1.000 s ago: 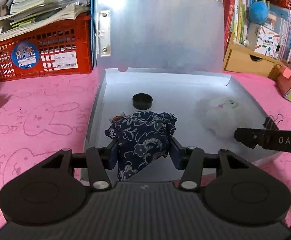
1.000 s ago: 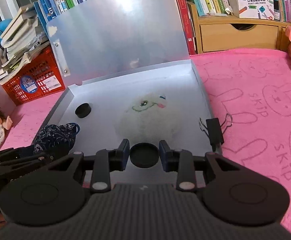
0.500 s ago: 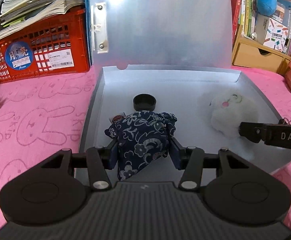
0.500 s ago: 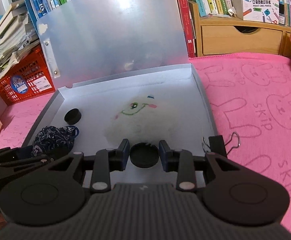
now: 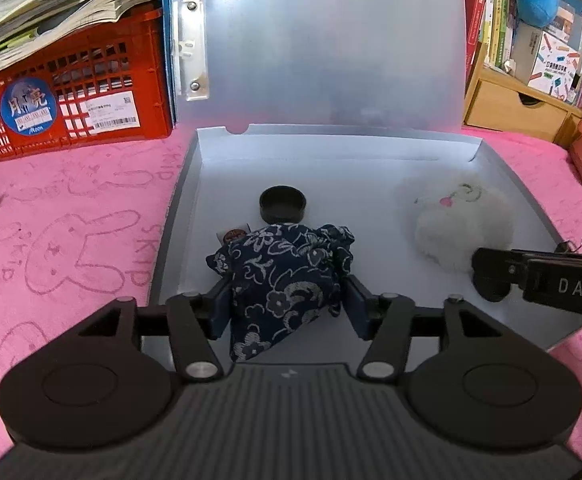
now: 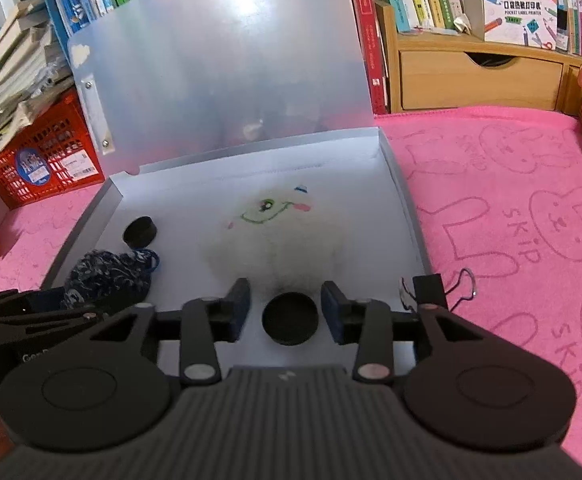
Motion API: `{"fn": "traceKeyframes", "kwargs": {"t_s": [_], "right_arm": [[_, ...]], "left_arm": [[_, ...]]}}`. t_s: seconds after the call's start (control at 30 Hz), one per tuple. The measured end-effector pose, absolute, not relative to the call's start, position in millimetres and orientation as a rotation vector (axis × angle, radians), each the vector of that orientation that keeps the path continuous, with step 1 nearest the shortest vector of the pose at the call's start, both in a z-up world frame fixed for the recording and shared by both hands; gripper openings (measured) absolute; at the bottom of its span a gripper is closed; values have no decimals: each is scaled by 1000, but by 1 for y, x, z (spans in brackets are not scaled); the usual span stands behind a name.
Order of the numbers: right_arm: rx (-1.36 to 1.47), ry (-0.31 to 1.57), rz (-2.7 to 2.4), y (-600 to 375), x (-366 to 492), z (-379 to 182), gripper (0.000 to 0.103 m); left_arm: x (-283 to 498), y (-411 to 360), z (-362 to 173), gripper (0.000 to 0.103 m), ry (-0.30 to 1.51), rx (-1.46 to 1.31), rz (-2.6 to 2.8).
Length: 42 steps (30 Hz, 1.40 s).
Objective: Organize objects
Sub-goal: 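Open both grippers to release the cloth and lid into the box, then grasp the purple plush with the left gripper while the right gripper grasps the red knit item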
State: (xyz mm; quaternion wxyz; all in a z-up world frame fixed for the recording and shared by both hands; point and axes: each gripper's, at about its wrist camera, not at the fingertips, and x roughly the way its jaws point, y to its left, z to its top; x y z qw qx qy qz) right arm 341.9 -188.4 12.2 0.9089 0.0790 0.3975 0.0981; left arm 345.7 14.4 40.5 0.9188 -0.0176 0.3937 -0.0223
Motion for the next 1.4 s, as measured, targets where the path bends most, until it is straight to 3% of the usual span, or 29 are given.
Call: {"fn": "traceKeyframes", "kwargs": {"t_s": [0.57,1.4], "right_arm": [[119,681,293,-204,272,62,72],[10,600,254,-209,136,24,82]], "left_arm": [[283,9,87,80,693,-25,-123],[126,13,61,84,575,-11,-106]]}}
